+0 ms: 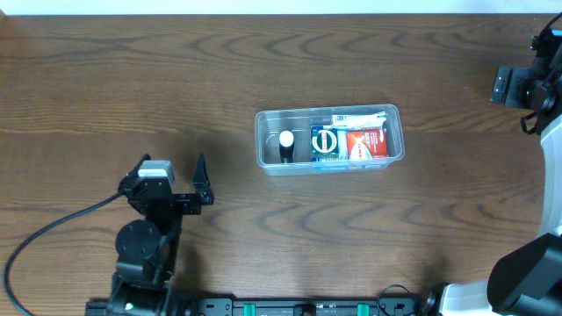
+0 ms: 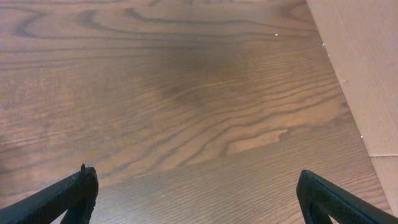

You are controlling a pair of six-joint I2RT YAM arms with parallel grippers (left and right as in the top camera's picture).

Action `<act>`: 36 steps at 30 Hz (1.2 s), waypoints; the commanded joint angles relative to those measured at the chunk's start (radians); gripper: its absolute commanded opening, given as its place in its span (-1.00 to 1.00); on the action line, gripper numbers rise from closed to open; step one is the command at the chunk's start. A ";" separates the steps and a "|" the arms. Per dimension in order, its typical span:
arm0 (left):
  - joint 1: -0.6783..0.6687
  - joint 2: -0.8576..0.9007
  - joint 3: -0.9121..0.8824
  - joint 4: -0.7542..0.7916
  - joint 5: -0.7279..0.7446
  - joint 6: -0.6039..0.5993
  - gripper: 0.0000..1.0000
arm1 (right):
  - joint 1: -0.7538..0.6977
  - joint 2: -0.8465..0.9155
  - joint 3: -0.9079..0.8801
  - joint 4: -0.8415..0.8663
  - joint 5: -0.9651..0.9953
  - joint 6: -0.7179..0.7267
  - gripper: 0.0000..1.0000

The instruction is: Pack container

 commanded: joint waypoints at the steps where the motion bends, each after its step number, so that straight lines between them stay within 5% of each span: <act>1: 0.044 -0.047 -0.098 0.099 0.074 0.013 0.96 | -0.004 -0.001 0.006 -0.001 0.006 0.014 0.98; 18: 0.177 -0.328 -0.292 0.072 0.090 0.013 0.96 | -0.004 -0.001 0.006 -0.001 0.006 0.014 0.99; 27: 0.177 -0.357 -0.292 -0.121 0.090 0.012 0.96 | -0.004 -0.001 0.006 -0.001 0.006 0.014 0.98; 36: 0.177 -0.355 -0.292 -0.121 0.086 0.013 0.96 | -0.004 -0.001 0.006 -0.001 0.006 0.014 0.98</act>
